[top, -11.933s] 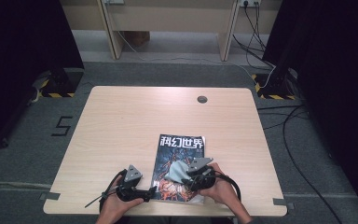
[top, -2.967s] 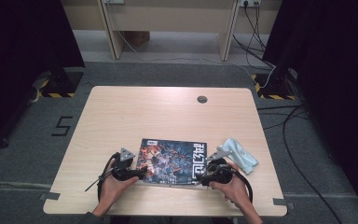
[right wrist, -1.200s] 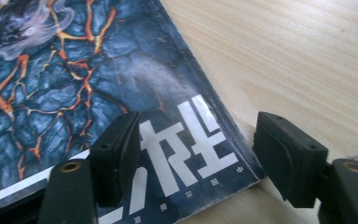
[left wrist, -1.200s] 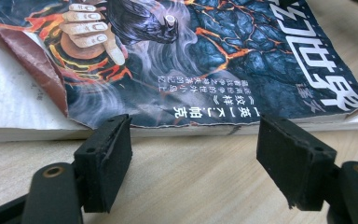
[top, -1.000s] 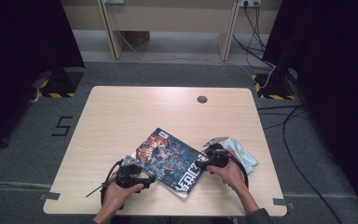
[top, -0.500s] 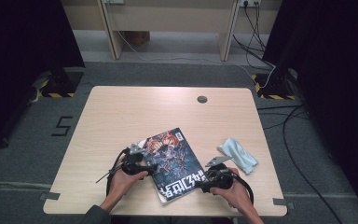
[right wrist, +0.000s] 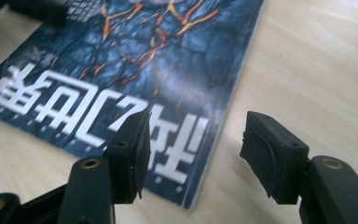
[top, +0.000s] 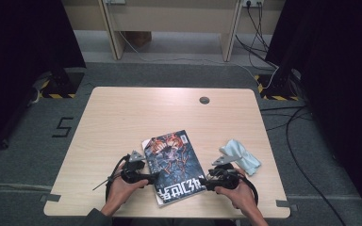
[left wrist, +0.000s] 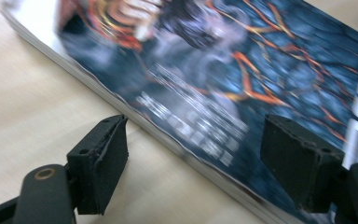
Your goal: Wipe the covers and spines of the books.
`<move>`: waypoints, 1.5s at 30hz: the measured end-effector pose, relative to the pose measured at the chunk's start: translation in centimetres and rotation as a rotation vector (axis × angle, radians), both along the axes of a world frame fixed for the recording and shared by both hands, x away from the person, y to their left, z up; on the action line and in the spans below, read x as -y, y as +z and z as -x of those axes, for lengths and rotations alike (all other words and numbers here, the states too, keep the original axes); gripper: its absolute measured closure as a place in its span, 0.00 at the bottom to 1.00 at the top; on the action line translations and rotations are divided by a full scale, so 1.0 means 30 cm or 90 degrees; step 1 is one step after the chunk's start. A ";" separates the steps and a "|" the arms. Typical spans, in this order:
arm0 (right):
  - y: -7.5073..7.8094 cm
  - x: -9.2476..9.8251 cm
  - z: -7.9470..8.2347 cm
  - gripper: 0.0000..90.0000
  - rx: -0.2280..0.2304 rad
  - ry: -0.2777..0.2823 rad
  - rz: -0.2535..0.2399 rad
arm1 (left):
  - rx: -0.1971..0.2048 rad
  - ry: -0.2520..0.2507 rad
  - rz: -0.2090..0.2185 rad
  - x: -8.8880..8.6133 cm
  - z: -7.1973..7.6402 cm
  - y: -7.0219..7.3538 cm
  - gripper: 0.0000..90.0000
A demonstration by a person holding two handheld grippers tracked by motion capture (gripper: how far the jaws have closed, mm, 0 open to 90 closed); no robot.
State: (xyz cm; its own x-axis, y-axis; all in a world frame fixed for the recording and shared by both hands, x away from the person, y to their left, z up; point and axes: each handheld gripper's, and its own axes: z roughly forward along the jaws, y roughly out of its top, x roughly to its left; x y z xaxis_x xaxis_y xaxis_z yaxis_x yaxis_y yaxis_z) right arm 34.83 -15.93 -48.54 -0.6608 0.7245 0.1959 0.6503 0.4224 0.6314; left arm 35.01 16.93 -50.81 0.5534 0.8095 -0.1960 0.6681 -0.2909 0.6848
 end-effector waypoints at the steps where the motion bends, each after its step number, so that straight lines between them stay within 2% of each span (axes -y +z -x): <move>1: -0.002 -0.002 -0.011 0.47 0.002 -0.005 -0.001 | -0.002 -0.005 -0.008 0.005 0.008 -0.001 0.25; 6: -0.026 -0.040 -0.069 0.48 0.003 -0.013 -0.004 | 0.003 -0.013 -0.019 0.014 0.006 -0.002 0.25; 9: -0.034 -0.070 -0.111 0.48 0.003 -0.018 0.005 | 0.006 -0.010 -0.024 0.005 -0.001 -0.003 0.26; 14: -0.047 -0.105 -0.148 0.49 0.001 -0.008 0.015 | 0.014 -0.003 -0.030 -0.007 -0.009 -0.003 0.27; 18: -0.045 -0.121 -0.131 0.49 0.010 0.009 0.029 | 0.026 0.003 -0.048 -0.016 -0.015 0.000 0.27; 22: -0.042 -0.128 -0.088 0.49 0.016 0.023 0.038 | 0.035 0.015 -0.058 -0.031 -0.024 0.003 0.28; 27: -0.038 -0.128 -0.015 0.49 0.021 0.053 0.047 | 0.029 0.028 -0.046 -0.046 -0.039 0.001 0.31; 30: -0.036 -0.130 0.000 0.50 0.023 0.054 0.052 | 0.021 0.029 -0.035 -0.048 -0.040 0.002 0.33; 34: -0.035 -0.124 -0.004 0.53 0.020 0.053 0.046 | 0.014 0.018 -0.018 -0.028 -0.046 -0.003 0.33; 37: -0.032 -0.112 -0.021 0.54 0.021 0.032 0.031 | 0.014 0.002 -0.015 -0.012 -0.044 -0.003 0.35; 40: -0.030 -0.095 -0.047 0.54 0.026 0.011 0.011 | 0.020 -0.006 -0.014 -0.006 -0.035 -0.002 0.44; 43: -0.031 -0.083 -0.074 0.55 0.009 -0.016 -0.018 | 0.022 -0.003 -0.012 0.000 -0.023 -0.002 0.45; 45: -0.032 -0.082 -0.086 0.55 0.016 -0.023 -0.017 | 0.023 -0.011 -0.014 0.010 -0.013 -0.002 0.45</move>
State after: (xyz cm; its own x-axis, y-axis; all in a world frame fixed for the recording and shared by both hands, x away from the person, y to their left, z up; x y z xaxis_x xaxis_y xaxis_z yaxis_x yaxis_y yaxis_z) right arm 37.43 -13.47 -49.50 -0.6392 0.7427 0.1997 0.6489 0.3814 0.6584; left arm 35.41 16.62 -50.86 0.5743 0.8032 -0.1585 0.6380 -0.3177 0.7015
